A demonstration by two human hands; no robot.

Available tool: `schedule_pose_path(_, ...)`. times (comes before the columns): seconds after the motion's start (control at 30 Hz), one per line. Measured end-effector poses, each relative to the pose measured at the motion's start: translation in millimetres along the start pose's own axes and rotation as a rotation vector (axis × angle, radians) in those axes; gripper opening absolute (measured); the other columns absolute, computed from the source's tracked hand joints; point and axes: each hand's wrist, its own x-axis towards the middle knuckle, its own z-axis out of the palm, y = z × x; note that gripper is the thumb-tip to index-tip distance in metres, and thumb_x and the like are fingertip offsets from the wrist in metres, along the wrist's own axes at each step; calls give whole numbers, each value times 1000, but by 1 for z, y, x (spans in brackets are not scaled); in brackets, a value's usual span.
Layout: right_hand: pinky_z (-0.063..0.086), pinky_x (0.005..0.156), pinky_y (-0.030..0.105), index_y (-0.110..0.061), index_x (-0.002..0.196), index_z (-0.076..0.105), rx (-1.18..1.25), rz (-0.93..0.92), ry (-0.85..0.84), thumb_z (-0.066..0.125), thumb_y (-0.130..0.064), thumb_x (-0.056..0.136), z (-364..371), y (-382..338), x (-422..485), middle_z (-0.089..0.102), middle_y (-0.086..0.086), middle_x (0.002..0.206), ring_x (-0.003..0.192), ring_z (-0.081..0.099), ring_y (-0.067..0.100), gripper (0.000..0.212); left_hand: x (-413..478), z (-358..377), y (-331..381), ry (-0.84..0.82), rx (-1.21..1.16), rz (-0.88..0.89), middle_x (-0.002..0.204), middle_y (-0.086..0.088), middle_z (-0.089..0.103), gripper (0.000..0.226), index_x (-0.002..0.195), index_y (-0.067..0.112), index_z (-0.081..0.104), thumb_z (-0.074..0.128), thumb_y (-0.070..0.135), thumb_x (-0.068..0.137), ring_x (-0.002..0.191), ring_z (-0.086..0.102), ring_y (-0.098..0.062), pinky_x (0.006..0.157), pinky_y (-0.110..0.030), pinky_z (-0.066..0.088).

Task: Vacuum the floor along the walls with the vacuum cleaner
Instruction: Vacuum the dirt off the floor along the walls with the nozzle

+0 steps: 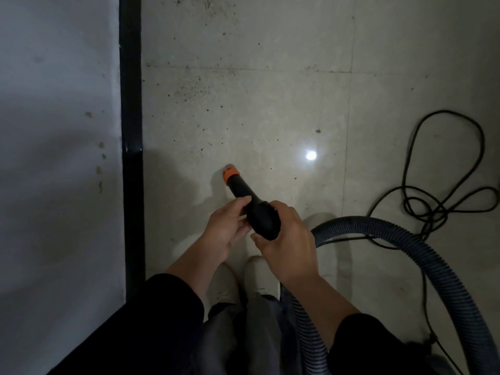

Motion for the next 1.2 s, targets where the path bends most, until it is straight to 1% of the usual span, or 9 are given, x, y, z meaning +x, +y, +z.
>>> schedule_pose_path(0.07,53,79,36,-18,124,54,2,20,12,80,-20,75,-5,5,-3,61,0,110,94,60,20,56,-1,7,-3,-9,7,-4,105,-2,68,26,116,12,58,61,28,96,92,70,-15,72,-22,58)
schedule_pose_path(0.17,53,80,35,-17,122,56,8,36,44,81,-20,74,-13,12,-7,61,-1,108,92,60,18,55,-3,20,-8,-16,24,-14,103,-2,69,26,116,11,58,62,27,95,91,70,-16,72,-23,60)
schedule_pose_path(0.33,54,79,39,-17,121,56,42,79,79,82,-18,74,-25,23,-12,61,0,107,92,60,19,54,-4,39,-14,-17,35,-36,96,-2,68,18,106,12,59,64,24,93,85,70,-16,71,-24,59)
schedule_pose_path(0.5,53,82,38,-18,124,55,39,114,91,81,-20,74,-35,33,-16,60,0,110,96,60,20,56,-5,54,-19,-32,67,-49,97,-2,68,19,106,12,59,64,25,93,84,70,-15,63,-20,58)
schedule_pose_path(0.63,54,83,42,-17,123,55,76,142,96,80,-18,75,-40,39,-17,60,1,109,97,59,20,54,-6,63,-22,-47,89,-47,98,-2,69,12,96,15,61,65,26,93,88,70,-16,69,-22,59)
schedule_pose_path(0.9,54,82,40,-19,121,56,83,188,82,81,-19,73,-46,47,-29,59,-3,107,95,60,18,53,-12,68,-34,-41,105,-88,99,-3,69,11,96,15,62,66,25,92,89,70,-17,70,-23,59)
schedule_pose_path(1.03,55,81,40,-20,119,57,68,180,55,82,-17,71,-44,46,-40,60,-5,104,94,60,17,54,-19,58,-43,-21,91,-121,98,-3,70,12,99,15,61,65,25,93,85,71,-16,66,-22,59)
schedule_pose_path(1.1,55,81,38,-21,120,57,54,177,46,82,-17,71,-42,44,-42,60,-6,104,93,61,17,55,-21,54,-45,-11,84,-129,95,-3,69,9,97,16,61,64,24,94,84,70,-15,64,-21,59)
schedule_pose_path(1.2,55,79,39,-21,118,57,53,174,44,81,-17,71,-40,43,-42,61,-4,103,92,61,18,53,-21,52,-45,-9,84,-114,96,-3,69,12,101,15,61,63,25,94,87,70,-15,67,-22,58)
